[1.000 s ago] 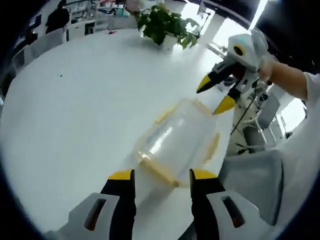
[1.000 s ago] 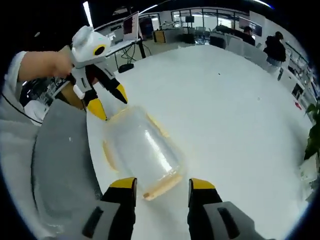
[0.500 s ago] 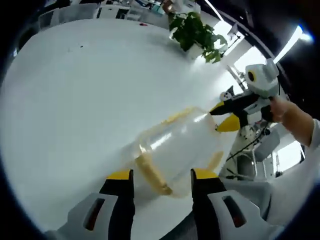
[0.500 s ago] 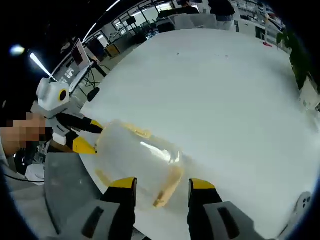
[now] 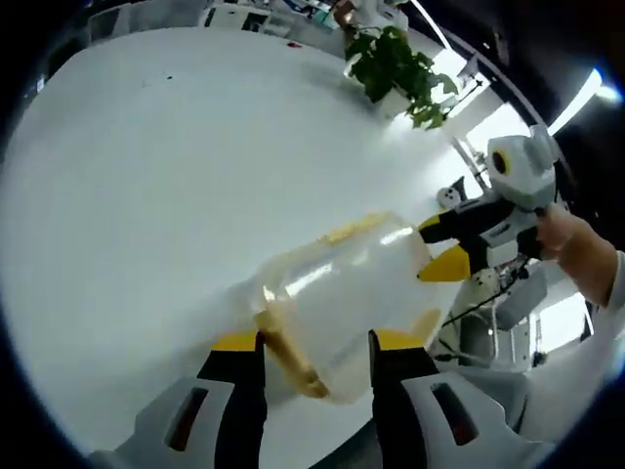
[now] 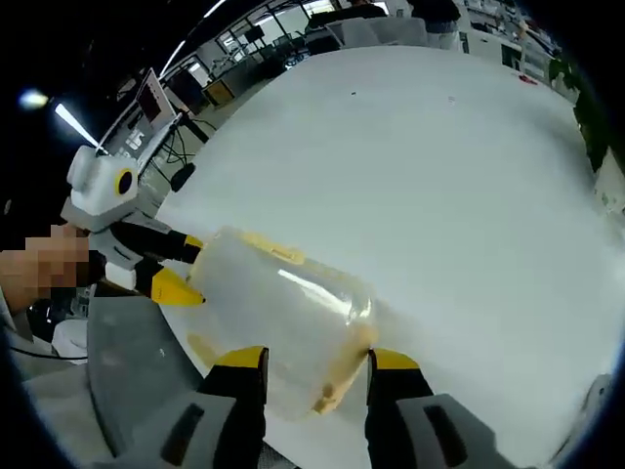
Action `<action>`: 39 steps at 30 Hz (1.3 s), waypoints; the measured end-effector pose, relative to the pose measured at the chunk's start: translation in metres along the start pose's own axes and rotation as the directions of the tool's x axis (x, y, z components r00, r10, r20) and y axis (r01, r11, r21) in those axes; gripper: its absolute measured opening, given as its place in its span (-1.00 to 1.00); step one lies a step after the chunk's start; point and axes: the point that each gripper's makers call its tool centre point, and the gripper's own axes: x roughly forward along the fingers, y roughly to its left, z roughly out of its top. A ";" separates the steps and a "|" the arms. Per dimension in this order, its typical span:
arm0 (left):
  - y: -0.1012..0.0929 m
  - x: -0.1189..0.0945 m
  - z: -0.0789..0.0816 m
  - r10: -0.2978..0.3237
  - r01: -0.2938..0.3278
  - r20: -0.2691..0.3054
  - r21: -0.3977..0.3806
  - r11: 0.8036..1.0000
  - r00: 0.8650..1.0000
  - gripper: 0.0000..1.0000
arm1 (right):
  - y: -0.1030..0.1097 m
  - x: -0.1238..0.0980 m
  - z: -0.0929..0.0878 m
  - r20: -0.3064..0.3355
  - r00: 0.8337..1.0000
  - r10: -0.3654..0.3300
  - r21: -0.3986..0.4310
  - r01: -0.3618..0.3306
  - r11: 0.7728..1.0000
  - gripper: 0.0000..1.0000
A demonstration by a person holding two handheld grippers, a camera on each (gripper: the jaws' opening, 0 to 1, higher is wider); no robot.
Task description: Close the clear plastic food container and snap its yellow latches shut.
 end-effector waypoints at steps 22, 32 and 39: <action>-0.001 0.006 0.006 0.012 -0.011 0.008 -0.043 0.999 1.000 -0.27 | 0.012 0.005 -0.001 0.044 0.998 0.034 0.071 -0.037 0.997 -0.17; 0.000 0.006 0.006 -0.014 0.015 0.019 -0.029 0.999 1.000 -0.22 | 0.009 0.005 -0.009 0.053 0.998 0.041 0.089 -0.045 0.995 -0.12; 0.002 0.004 0.008 -0.010 0.009 0.025 0.040 0.999 1.000 -0.15 | 0.006 0.003 -0.010 0.051 0.998 0.040 0.082 -0.044 0.996 -0.09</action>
